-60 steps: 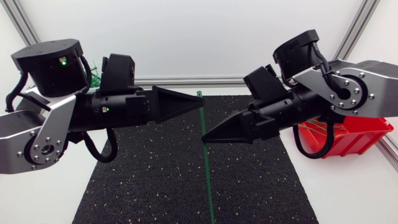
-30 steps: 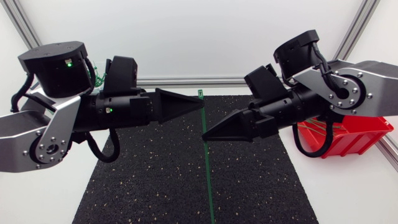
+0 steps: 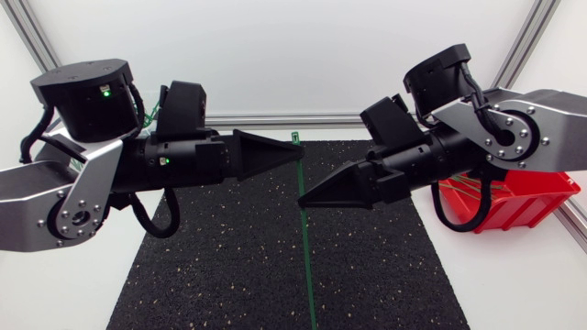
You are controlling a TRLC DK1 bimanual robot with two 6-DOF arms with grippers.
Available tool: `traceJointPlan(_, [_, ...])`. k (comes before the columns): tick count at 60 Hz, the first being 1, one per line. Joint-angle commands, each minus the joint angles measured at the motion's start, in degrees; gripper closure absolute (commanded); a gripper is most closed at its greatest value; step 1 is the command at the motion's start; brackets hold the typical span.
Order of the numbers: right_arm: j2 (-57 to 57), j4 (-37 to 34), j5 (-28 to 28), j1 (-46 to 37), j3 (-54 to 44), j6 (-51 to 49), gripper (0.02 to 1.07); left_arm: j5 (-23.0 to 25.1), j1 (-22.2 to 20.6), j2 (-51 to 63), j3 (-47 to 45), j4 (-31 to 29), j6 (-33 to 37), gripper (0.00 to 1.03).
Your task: Take a green cable tie from the red box, thread the tail through the head to close it, then place it in the transparent bin on the left.
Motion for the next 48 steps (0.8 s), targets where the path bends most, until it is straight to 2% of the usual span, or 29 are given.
traceJointPlan(1, [0.4,0.6,-0.3,-0.3,-0.9,1.5,1.01,0.6,-0.3,0.9,1.3,1.0,-0.1,0.95])
traceJointPlan(16, [-0.2,0.6,-0.3,-0.8,-1.1,1.5,1.01,0.4,-0.5,0.5,1.0,1.0,-0.1,0.93])
traceJointPlan(19, [-0.4,0.6,-0.3,-0.9,-1.3,1.5,1.01,0.4,-0.5,0.2,0.9,1.0,-0.1,0.88])
traceJointPlan(20, [-0.5,0.6,-0.3,-0.9,-1.3,1.5,1.01,0.4,-0.4,0.0,0.9,1.0,-0.1,0.83])
traceJointPlan(48, [-1.1,0.7,-0.6,-1.0,-1.8,1.5,1.01,0.3,-0.4,-0.1,0.8,1.0,-0.2,0.83])
